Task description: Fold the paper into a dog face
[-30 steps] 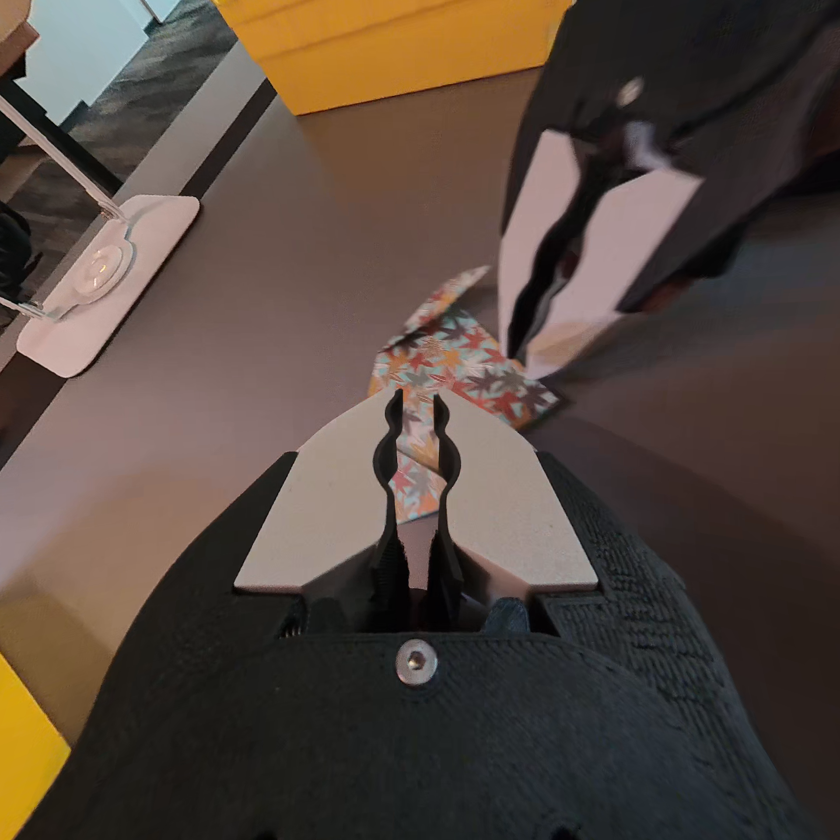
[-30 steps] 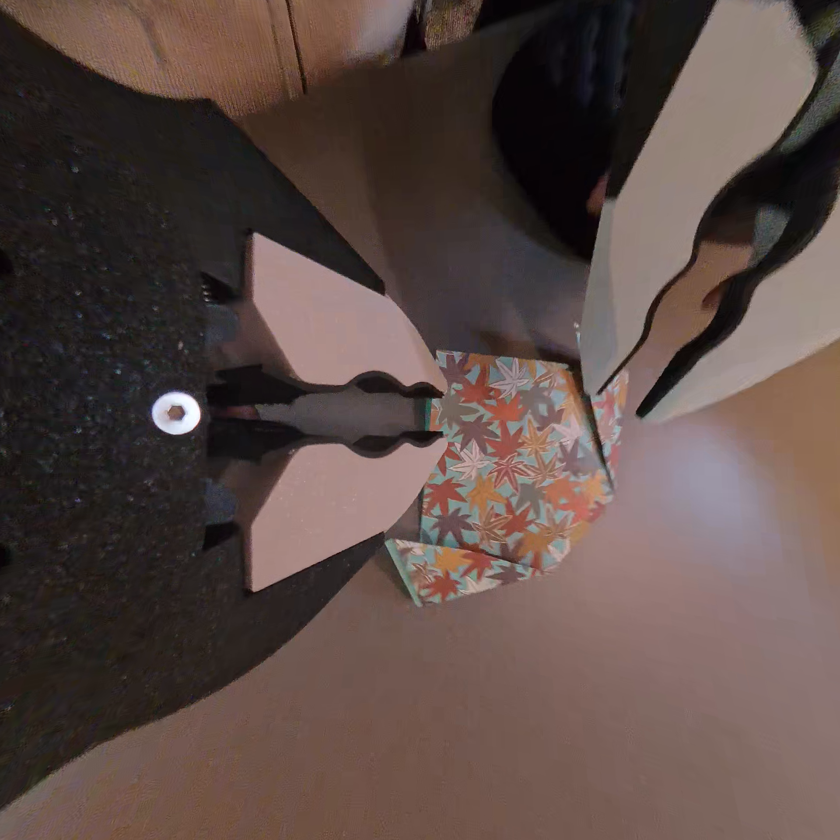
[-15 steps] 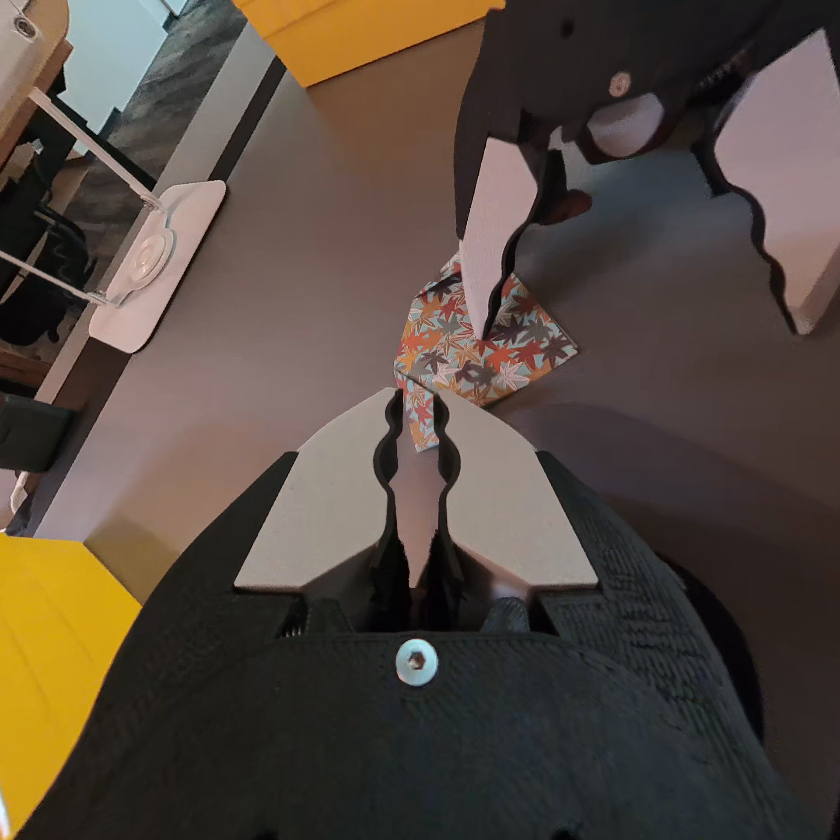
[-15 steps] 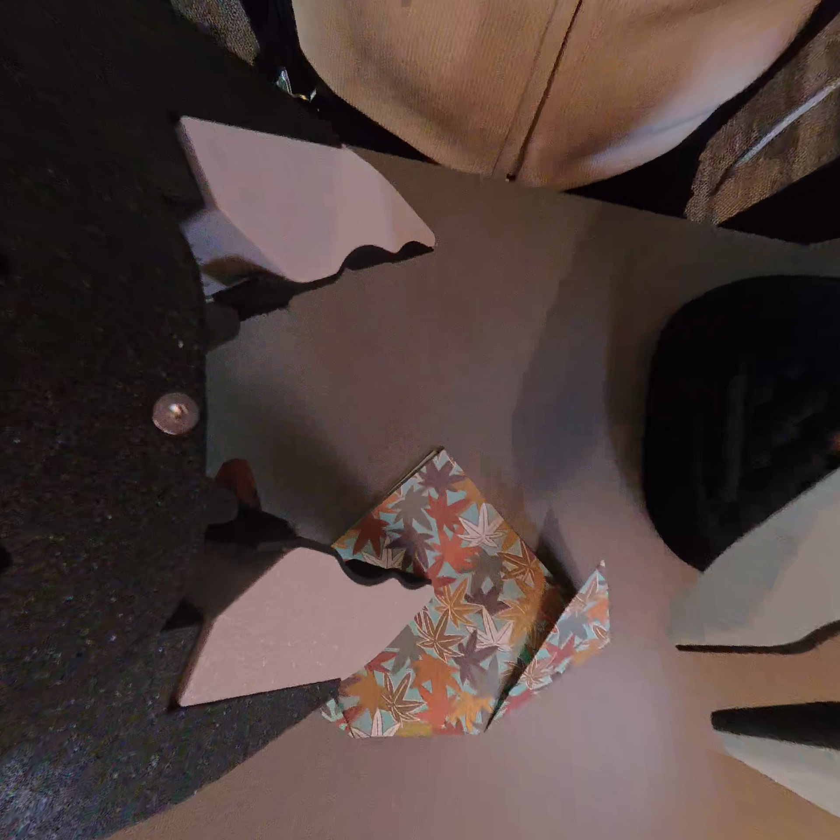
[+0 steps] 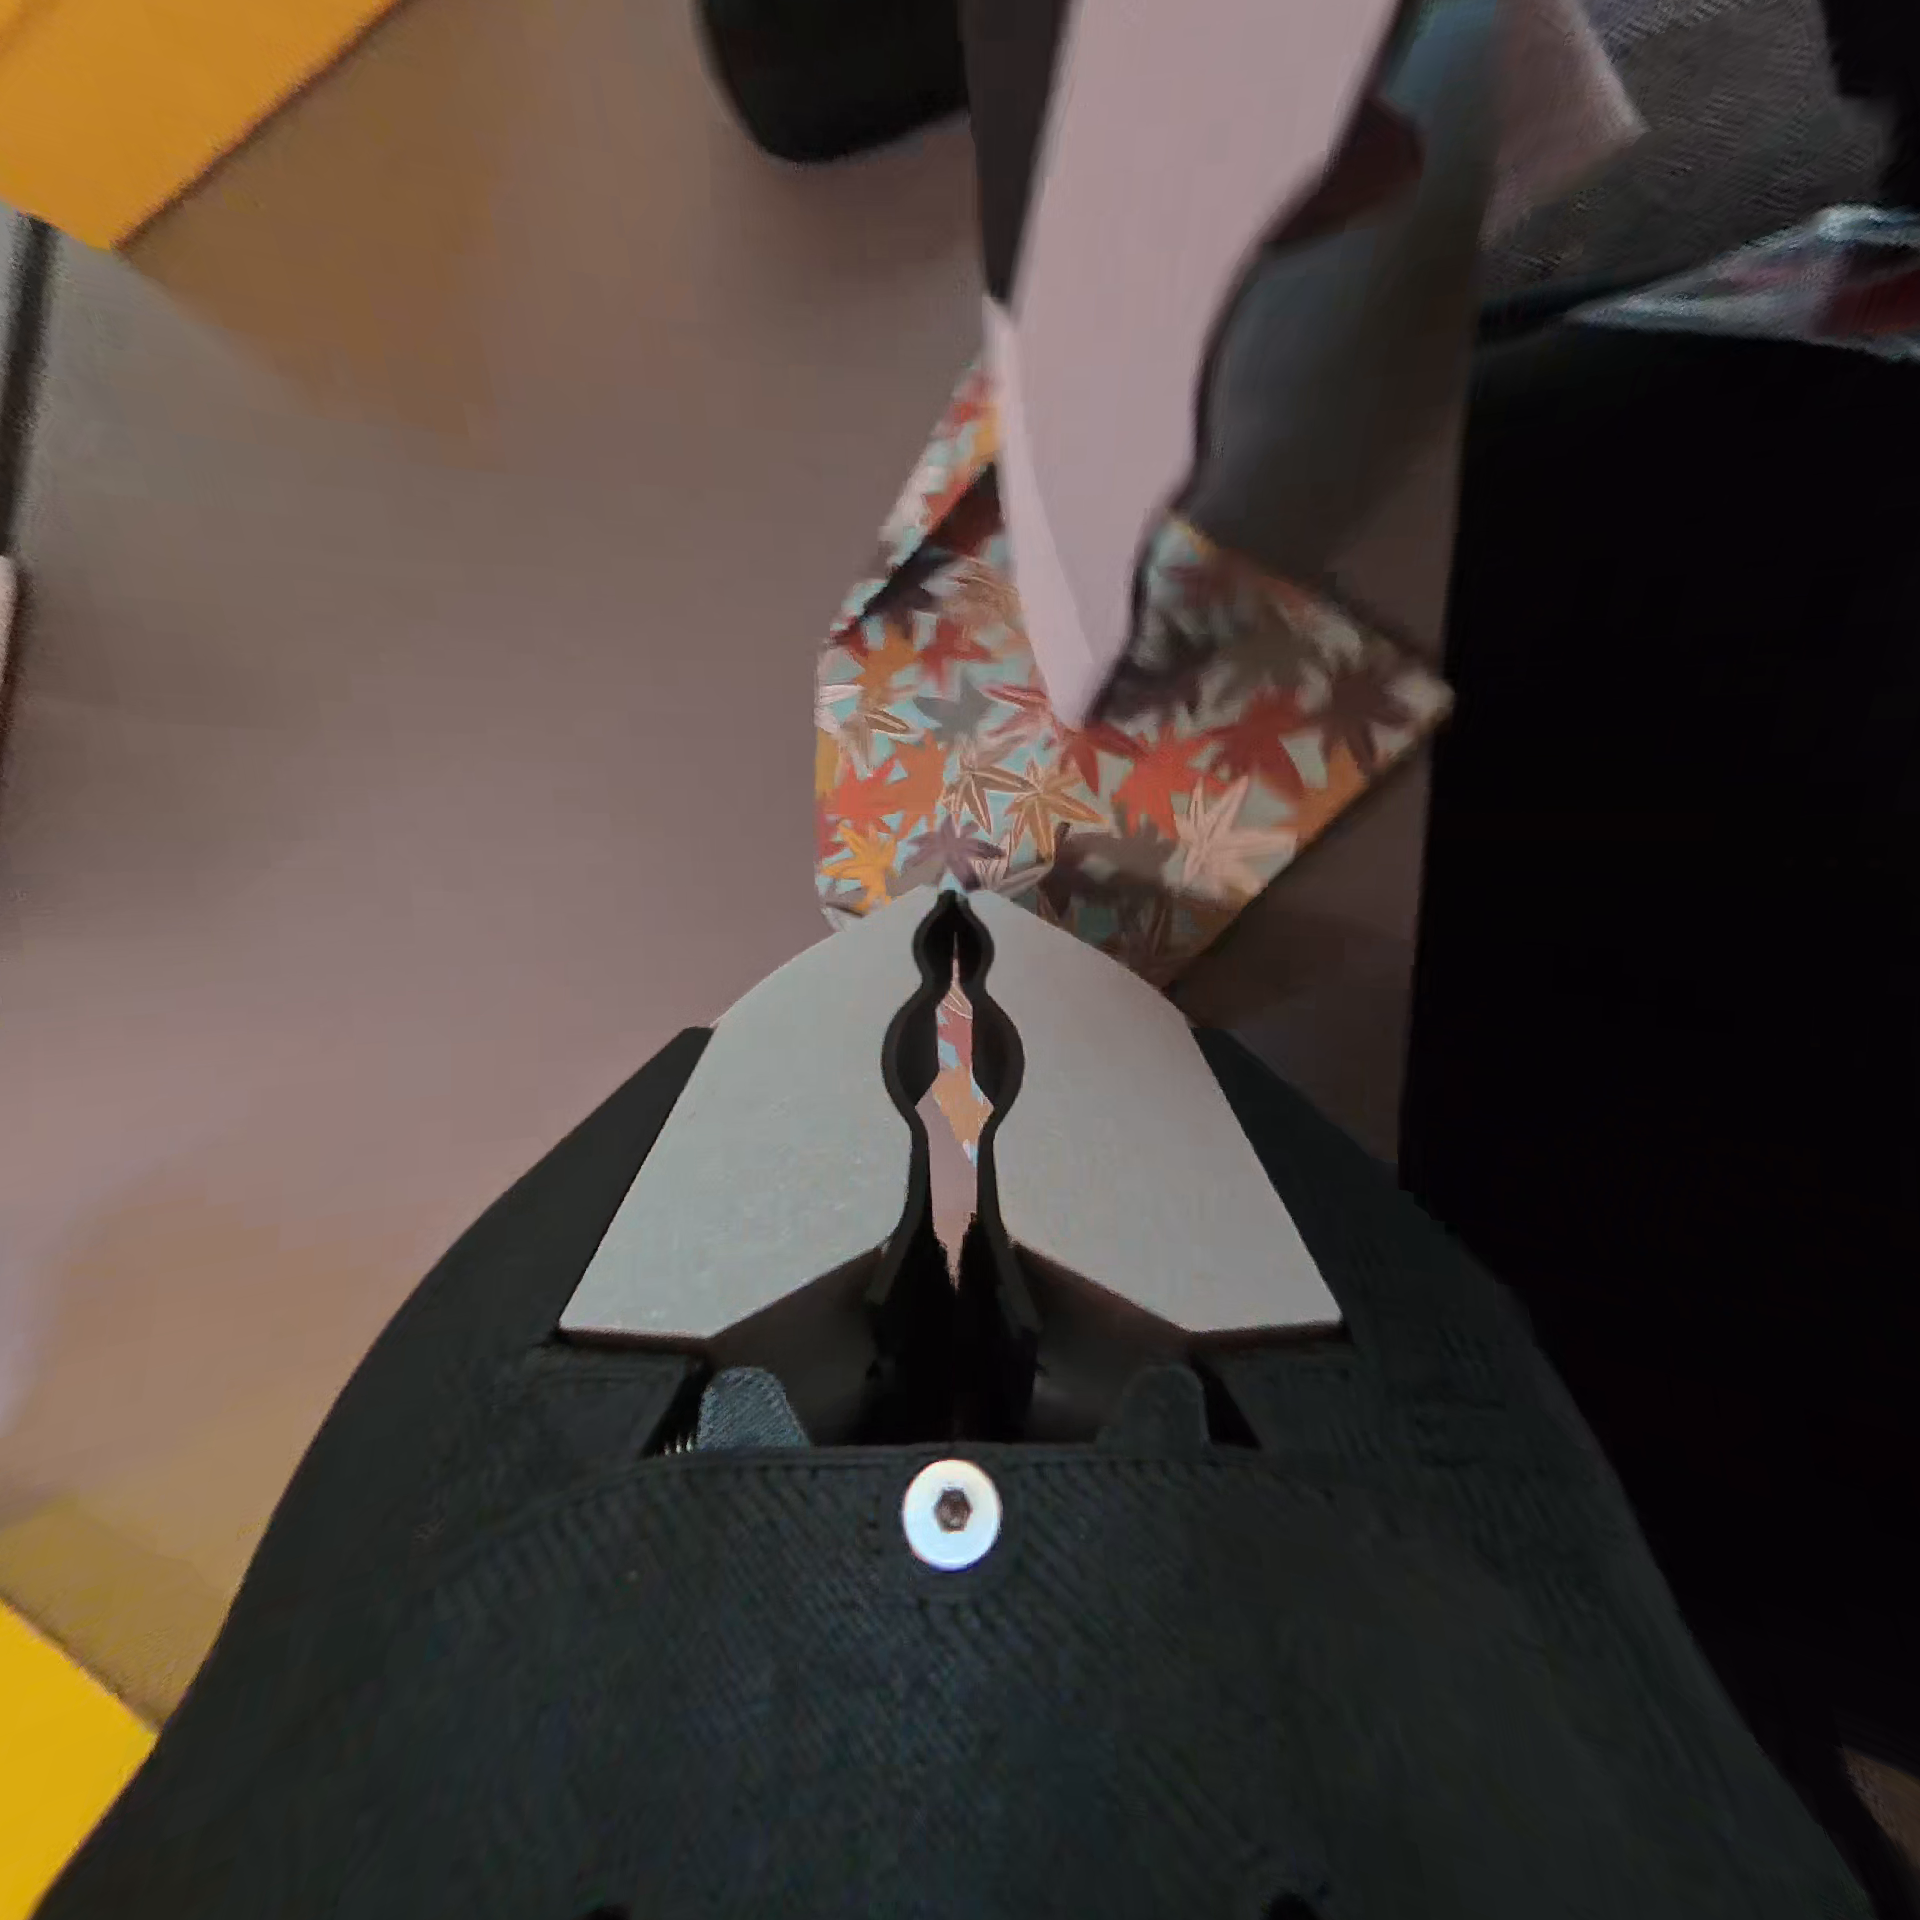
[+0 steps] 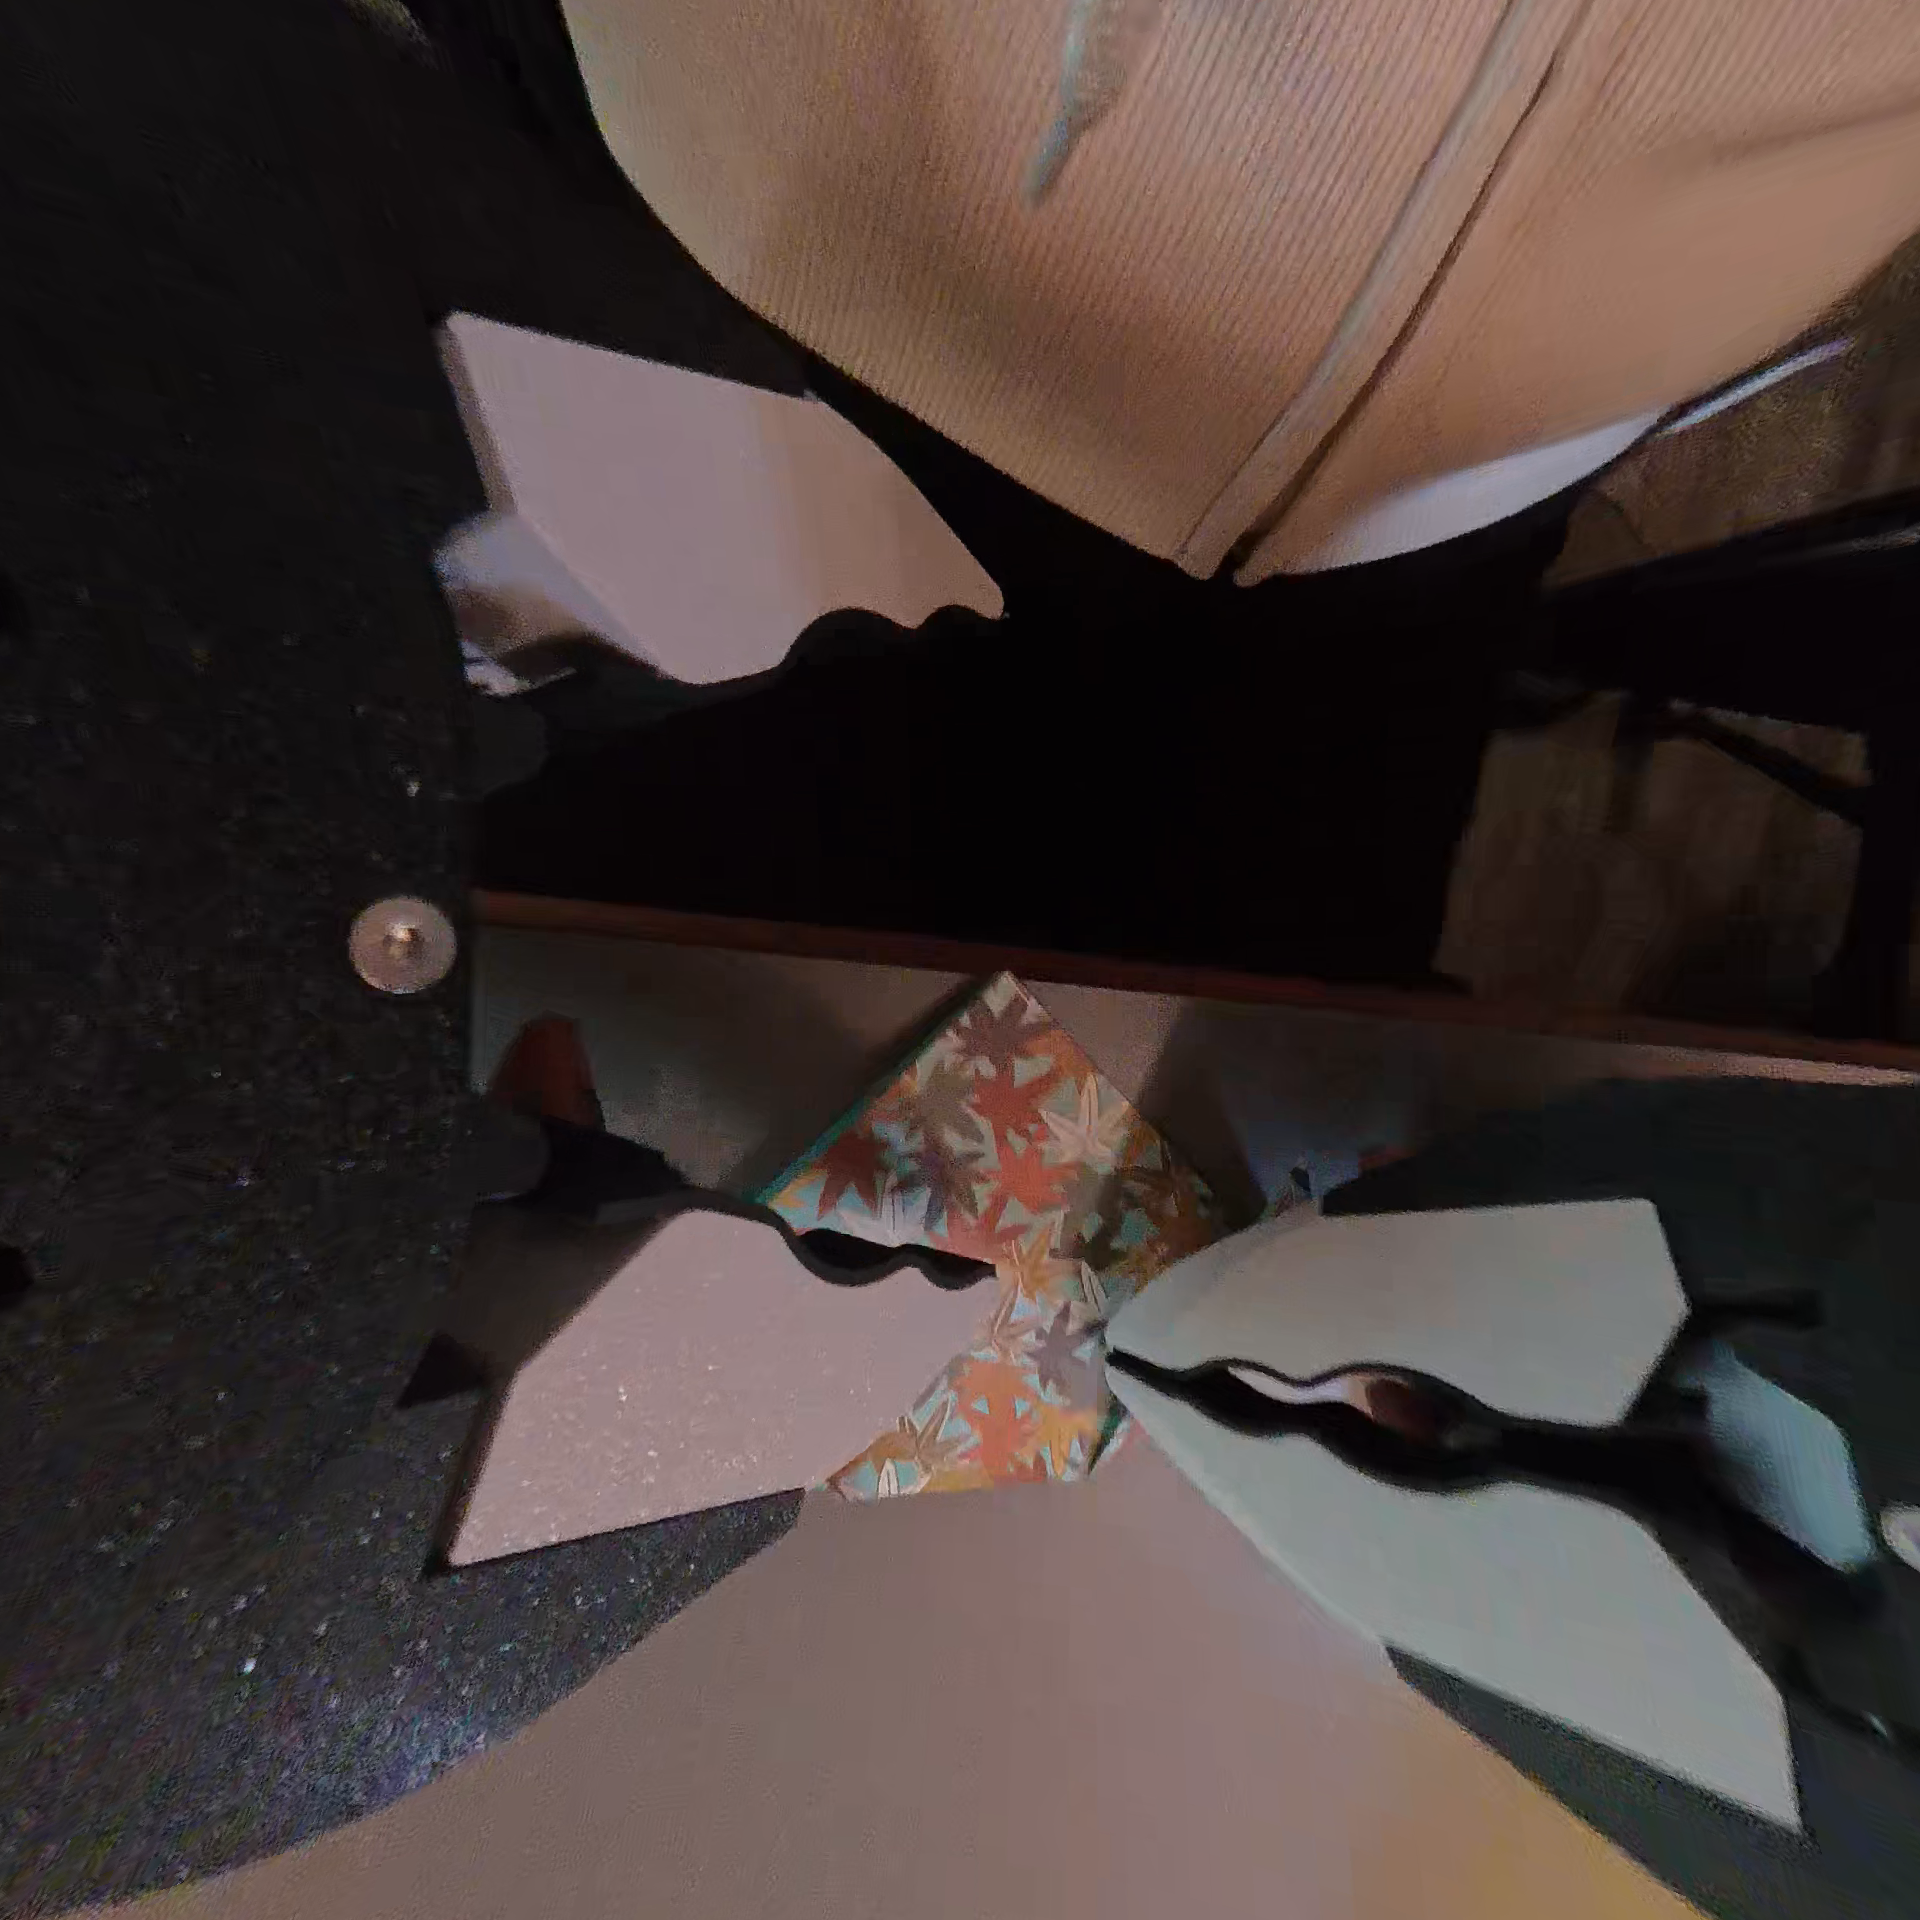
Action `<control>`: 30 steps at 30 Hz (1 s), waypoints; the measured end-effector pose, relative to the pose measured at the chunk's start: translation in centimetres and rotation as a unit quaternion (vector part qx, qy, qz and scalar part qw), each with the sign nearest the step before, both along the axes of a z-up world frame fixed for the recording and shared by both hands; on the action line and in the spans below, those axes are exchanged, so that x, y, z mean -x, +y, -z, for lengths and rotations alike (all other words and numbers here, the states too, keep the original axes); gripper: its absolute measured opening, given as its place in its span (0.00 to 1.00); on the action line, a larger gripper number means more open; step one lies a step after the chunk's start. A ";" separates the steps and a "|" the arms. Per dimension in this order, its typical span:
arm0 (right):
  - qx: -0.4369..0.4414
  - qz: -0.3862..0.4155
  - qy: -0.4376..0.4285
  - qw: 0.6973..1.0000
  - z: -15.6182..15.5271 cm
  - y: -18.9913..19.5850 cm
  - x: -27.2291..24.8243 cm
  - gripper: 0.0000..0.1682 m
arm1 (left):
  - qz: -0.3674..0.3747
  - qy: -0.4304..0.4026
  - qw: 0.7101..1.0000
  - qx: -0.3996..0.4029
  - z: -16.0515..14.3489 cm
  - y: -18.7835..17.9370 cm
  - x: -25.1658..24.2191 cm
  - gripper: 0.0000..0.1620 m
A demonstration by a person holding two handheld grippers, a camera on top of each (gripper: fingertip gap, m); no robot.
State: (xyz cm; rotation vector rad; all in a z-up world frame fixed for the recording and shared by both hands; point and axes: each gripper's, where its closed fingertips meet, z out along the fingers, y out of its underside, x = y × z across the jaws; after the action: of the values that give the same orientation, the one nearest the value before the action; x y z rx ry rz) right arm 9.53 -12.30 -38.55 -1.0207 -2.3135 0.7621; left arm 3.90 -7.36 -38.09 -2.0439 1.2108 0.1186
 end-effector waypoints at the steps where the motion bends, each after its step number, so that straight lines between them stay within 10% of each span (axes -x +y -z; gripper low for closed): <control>1: -0.005 0.006 0.039 0.999 -0.7 0.2 0.0 0.61 | 0.009 0.005 1.000 -0.006 0.0 -0.2 -0.1 0.00; 12: -0.242 -0.060 0.208 0.946 -1.3 0.8 0.0 0.21 | 0.081 -0.013 0.996 0.016 0.0 -1.6 -1.8 0.00; 25: -0.061 0.006 0.173 0.983 -2.1 1.3 -0.3 0.01 | 0.139 -0.056 0.988 -0.048 -2.5 -5.0 -4.3 0.24; 30: 0.012 0.013 0.123 0.992 -2.0 1.4 -0.3 0.01 | 0.118 -0.044 0.992 -0.014 -0.5 -3.9 -4.9 0.17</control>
State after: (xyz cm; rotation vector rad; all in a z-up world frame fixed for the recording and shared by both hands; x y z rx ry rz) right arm 9.84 -10.94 -36.56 -0.9102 -2.0816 0.8552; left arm 8.84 -11.28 -37.54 -1.8462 1.3763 -0.0654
